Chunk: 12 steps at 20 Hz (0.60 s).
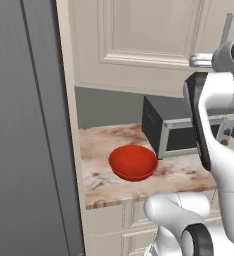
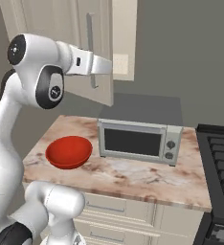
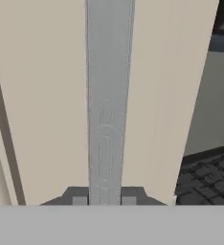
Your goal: Open the cabinet and setup a tea strainer by placing it in the bowl upright.
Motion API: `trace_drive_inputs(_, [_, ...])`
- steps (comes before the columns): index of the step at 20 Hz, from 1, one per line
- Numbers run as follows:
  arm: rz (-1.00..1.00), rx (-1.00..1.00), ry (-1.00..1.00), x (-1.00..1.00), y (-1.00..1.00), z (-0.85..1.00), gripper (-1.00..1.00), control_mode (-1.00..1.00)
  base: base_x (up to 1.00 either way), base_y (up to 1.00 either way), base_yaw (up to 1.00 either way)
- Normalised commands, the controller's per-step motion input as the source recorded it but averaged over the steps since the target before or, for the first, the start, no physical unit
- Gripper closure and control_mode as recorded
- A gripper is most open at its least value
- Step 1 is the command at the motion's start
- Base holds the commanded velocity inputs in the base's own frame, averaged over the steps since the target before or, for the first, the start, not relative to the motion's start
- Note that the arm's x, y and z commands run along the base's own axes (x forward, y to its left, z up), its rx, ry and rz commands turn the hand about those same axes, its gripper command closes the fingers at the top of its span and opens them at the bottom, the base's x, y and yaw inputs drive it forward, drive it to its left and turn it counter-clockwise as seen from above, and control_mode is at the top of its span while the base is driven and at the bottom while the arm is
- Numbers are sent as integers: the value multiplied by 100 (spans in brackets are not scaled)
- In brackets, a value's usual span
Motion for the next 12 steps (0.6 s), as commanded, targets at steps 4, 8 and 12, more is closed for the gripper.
trace_drive_inputs(4, [-20, 1, 2, -88, 10, 3, 100, -100, 0, 0, 0])
trace_drive_inputs(8, [-16, 10, 0, -94, 3, 6, 100, -100, 0, 0, 0])
trace_drive_inputs(12, [-11, 3, 0, -94, 20, 0, 100, -100, 0, 0, 0])
